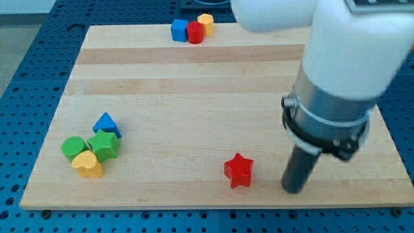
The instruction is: Move red star to the center
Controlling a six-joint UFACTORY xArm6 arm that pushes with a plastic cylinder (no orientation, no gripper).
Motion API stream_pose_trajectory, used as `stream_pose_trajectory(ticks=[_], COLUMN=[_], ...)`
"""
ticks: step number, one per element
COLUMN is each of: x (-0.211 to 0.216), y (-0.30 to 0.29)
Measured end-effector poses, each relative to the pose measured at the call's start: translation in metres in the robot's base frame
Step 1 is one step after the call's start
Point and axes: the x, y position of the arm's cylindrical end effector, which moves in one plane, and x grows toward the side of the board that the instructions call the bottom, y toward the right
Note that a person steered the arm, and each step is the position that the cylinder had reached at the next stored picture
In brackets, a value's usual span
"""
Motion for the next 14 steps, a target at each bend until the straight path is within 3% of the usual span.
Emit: stream_pose_trajectory(ticks=[2, 5, 6, 9, 14], x=[-0.031, -0.004, -0.021, -0.059, -0.163], y=[-0.049, -0.094, -0.126, -0.12, -0.123])
